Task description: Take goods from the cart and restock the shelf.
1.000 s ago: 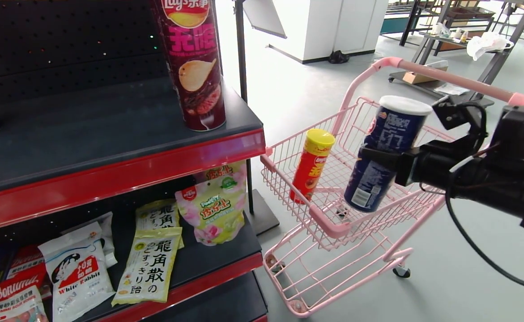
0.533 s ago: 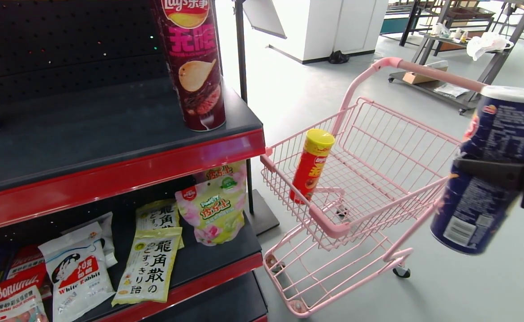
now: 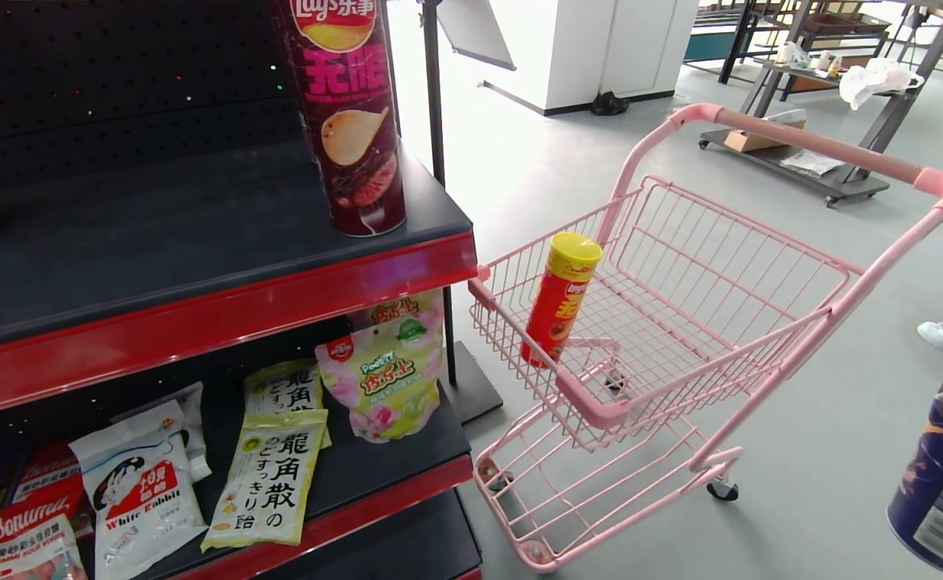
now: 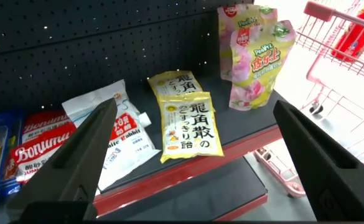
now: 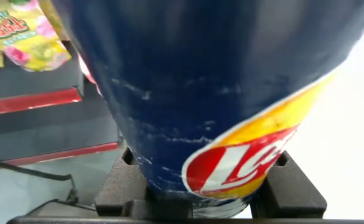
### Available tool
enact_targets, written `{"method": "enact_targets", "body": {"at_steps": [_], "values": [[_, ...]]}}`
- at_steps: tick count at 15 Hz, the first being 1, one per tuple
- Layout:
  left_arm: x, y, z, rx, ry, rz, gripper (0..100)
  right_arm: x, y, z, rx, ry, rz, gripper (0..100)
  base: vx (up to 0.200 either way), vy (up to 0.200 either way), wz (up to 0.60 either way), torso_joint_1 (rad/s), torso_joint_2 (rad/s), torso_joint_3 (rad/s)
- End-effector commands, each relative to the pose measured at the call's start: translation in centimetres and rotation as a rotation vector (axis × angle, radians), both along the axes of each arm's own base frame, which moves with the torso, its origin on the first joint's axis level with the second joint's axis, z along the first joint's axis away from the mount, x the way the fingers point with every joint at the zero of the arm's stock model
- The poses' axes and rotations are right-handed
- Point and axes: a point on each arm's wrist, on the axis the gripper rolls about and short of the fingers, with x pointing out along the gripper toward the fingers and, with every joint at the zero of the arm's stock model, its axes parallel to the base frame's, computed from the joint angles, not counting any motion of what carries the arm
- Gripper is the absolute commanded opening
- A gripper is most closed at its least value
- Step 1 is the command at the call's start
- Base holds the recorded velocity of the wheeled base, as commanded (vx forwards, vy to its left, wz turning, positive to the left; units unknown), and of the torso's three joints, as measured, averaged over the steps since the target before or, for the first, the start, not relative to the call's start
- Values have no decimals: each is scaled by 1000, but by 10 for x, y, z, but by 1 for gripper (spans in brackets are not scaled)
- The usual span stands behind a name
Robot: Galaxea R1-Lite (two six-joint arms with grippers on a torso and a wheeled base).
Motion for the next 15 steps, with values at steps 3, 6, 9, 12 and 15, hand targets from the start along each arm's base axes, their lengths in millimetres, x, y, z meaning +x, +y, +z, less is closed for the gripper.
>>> {"method": "enact_targets", "body": {"at_steps": [3, 6, 9, 12, 15], "values": [[0, 0, 0, -1, 1, 1, 100, -4, -2, -3, -9, -6, -17, 0, 0, 0, 0, 6, -27, -20], [0, 0, 0, -1, 1, 1, 100, -3, -2, -5, -17, 1, -14, 0, 0, 0, 0, 85, -359, -261], [0, 0, 0, -1, 1, -1, 100, -4, -2, -6, -29, -1, -9, 0, 0, 0, 0, 144, -494, -351], [0, 0, 0, -1, 1, 1, 100, -6, -2, -6, -30, -6, -7, 0, 0, 0, 0, 173, -533, -367], [0, 0, 0, -1, 1, -1, 100, -6, -2, -6, -32, -6, -6, 0, 0, 0, 0, 198, -570, -372]]}}
